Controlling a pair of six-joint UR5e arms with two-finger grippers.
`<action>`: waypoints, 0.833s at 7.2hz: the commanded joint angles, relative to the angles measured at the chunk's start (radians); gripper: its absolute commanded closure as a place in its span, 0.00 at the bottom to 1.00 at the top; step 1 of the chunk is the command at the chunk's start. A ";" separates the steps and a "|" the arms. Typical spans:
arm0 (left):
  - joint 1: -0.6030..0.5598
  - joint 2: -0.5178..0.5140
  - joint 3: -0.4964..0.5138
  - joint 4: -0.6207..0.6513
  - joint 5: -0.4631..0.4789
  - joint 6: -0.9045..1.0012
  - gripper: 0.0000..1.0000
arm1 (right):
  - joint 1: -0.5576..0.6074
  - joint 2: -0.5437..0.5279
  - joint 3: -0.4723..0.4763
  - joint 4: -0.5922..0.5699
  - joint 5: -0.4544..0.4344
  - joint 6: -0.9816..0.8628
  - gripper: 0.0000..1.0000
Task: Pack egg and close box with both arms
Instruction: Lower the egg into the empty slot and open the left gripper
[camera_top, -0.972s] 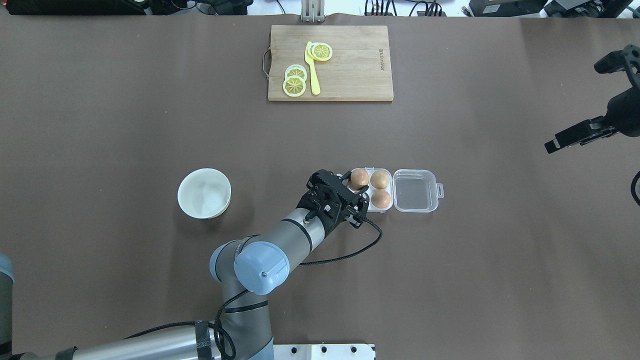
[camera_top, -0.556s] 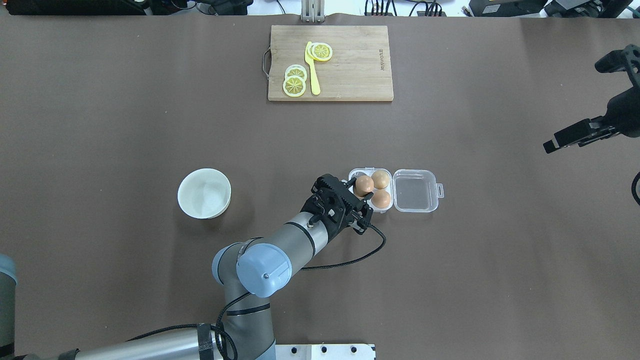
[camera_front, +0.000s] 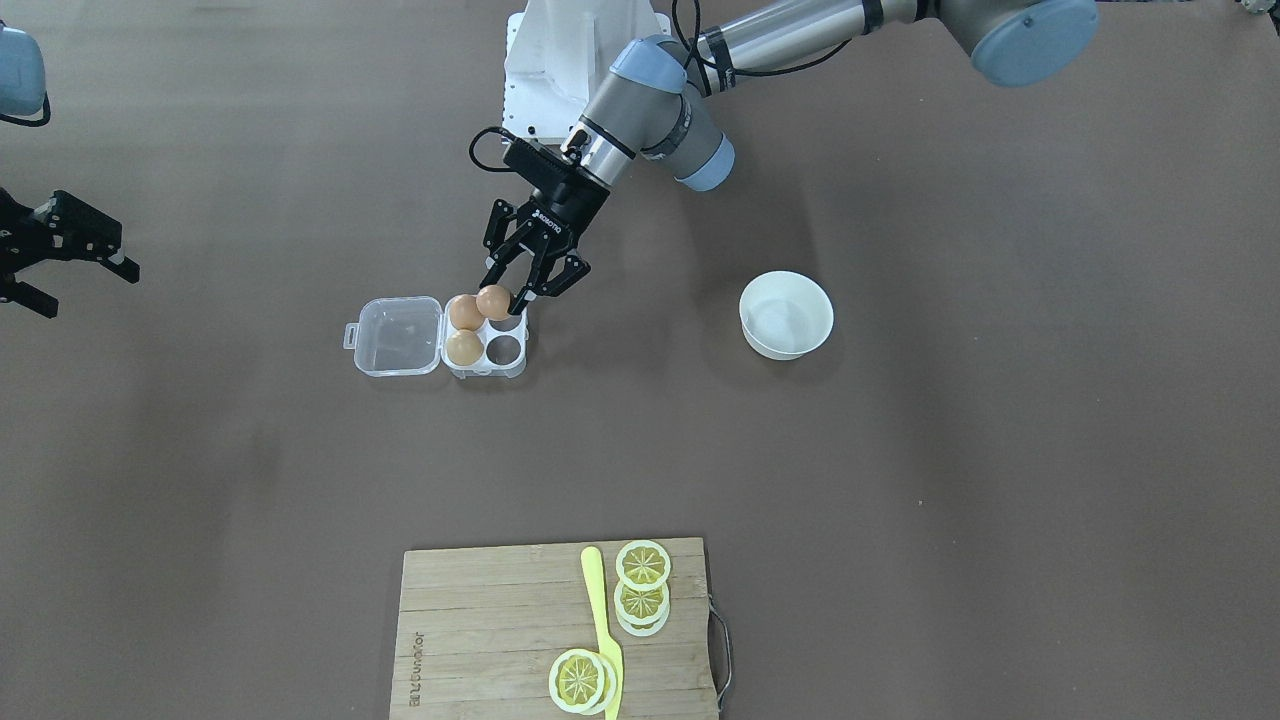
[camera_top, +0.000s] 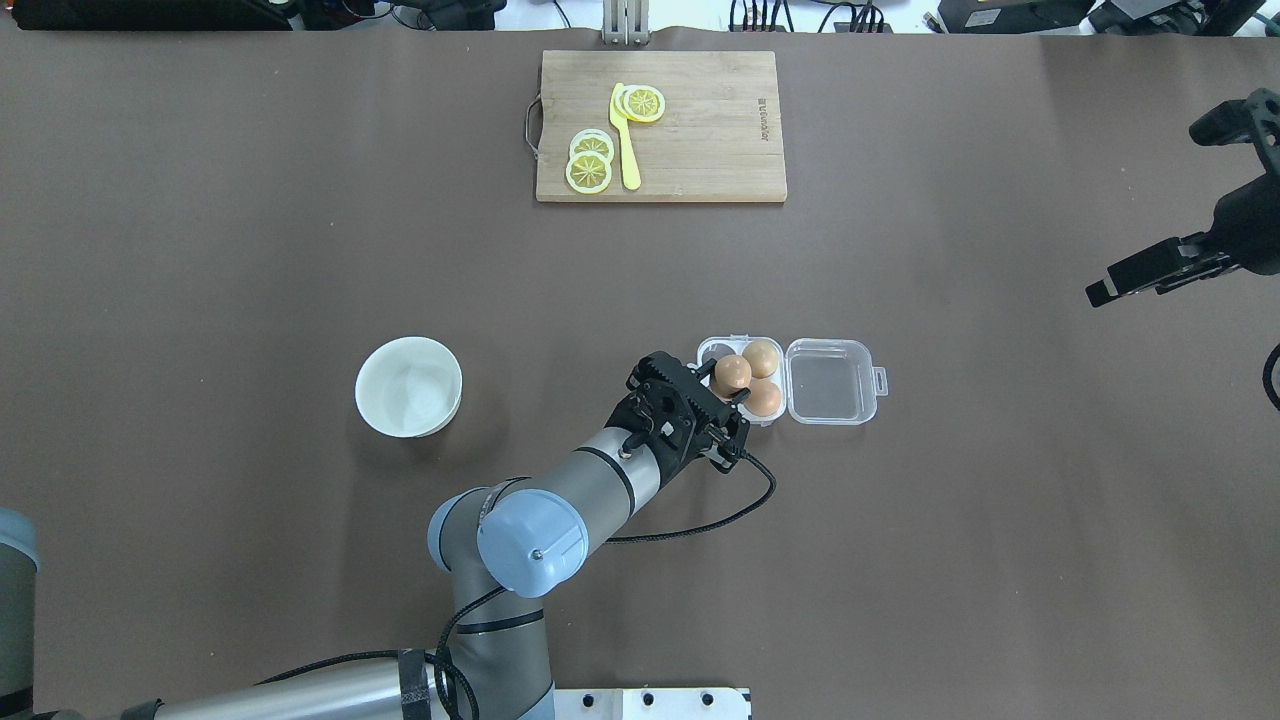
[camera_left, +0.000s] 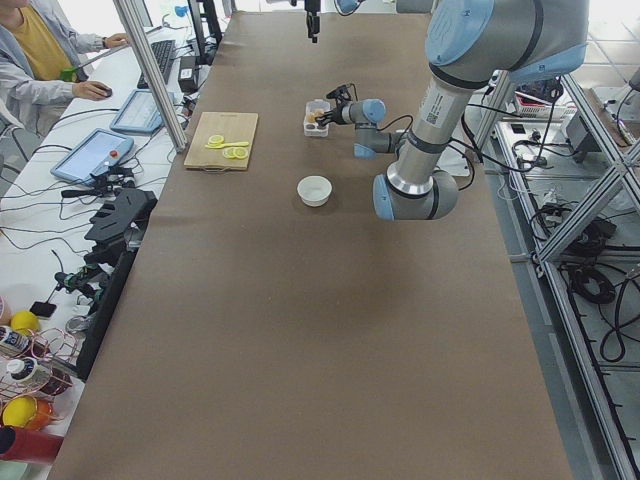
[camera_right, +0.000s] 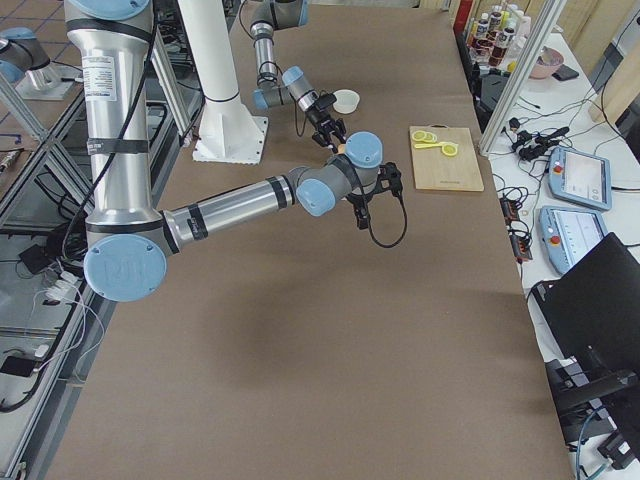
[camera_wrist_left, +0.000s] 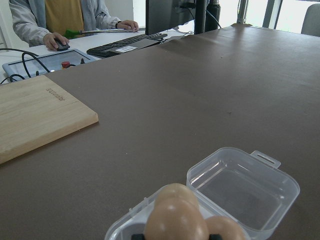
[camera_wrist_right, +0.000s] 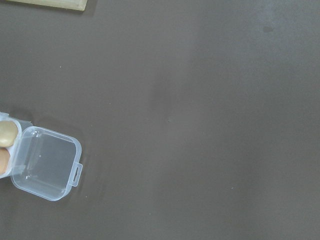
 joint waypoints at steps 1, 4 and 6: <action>0.000 -0.004 0.007 0.002 0.000 0.000 0.89 | 0.000 0.000 0.001 0.000 0.001 0.000 0.01; 0.000 -0.010 0.001 0.000 0.007 -0.001 0.07 | 0.000 0.000 0.016 0.000 0.025 0.029 0.01; -0.001 -0.012 -0.013 0.000 0.004 -0.003 0.03 | 0.000 0.000 0.019 0.002 0.025 0.038 0.01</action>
